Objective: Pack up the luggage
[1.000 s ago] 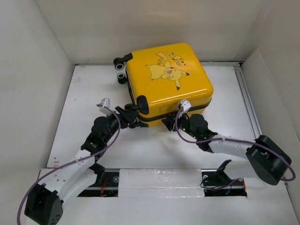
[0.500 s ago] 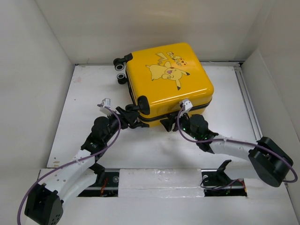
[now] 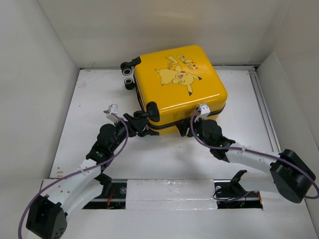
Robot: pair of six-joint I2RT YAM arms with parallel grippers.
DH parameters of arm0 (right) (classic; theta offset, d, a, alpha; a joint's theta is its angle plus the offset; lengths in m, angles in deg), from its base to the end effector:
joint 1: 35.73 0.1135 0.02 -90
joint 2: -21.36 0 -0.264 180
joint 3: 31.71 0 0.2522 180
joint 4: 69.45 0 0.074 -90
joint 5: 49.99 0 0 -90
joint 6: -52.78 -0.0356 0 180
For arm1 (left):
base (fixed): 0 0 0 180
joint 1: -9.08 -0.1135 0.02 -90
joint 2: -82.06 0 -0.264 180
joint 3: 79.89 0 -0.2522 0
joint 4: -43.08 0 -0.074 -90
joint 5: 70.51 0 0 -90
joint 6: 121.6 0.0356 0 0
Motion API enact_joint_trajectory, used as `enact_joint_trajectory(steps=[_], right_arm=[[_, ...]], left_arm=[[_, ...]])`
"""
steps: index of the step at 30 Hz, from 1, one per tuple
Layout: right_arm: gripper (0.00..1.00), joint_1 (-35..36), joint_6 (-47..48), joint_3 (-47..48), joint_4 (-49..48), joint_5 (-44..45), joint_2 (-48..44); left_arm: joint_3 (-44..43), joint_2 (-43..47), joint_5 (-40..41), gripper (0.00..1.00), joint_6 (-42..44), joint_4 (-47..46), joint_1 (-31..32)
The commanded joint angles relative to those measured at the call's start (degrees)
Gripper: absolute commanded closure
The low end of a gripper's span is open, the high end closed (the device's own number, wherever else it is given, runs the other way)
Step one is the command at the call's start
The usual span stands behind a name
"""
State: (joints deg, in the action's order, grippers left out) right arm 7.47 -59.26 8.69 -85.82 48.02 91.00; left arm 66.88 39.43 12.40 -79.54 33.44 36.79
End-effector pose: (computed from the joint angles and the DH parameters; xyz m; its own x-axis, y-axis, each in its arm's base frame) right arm 0.1891 0.1708 0.2135 -0.3677 0.1644 -0.9153 -0.4756 0.8125 0.3371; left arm 0.1608 -0.0894 0.2516 -0.4212 -0.6110 -0.6703 0.3851 0.5486 -0.7421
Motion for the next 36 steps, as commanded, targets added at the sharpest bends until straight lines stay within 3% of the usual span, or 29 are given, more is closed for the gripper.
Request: enact_joint_trajectory(steps=[1,7,18,23,25,33,36], right_arm=[[0.36,-2.2,-0.3,1.3,4.6,11.5,-2.5],[0.31,-1.6,0.7,1.3,7.0,14.3,-5.1],[0.38,-2.2,7.9,6.2,2.1,-0.2,3.2],[0.44,-1.2,8.6,6.8,1.6,-0.5,2.7],[0.53,-1.2,8.6,6.8,1.6,-0.5,2.1],[0.46,0.4,8.1,5.6,3.4,0.9,1.5],[0.56,0.4,8.6,6.2,3.4,2.1,3.3]], left_arm=[[-1.4,2.5,-3.6,1.00,0.0,-11.0,0.6],[-1.4,1.9,-3.6,1.00,0.0,-11.0,0.6],[-1.4,1.9,-3.6,1.00,0.0,-11.0,0.6],[-1.4,1.9,-3.6,1.00,0.0,-11.0,0.6],[-1.4,1.9,-3.6,1.00,0.0,-11.0,0.6],[-1.4,1.9,-3.6,1.00,0.0,-11.0,0.6],[-1.4,1.9,-3.6,1.00,0.0,-11.0,0.6]])
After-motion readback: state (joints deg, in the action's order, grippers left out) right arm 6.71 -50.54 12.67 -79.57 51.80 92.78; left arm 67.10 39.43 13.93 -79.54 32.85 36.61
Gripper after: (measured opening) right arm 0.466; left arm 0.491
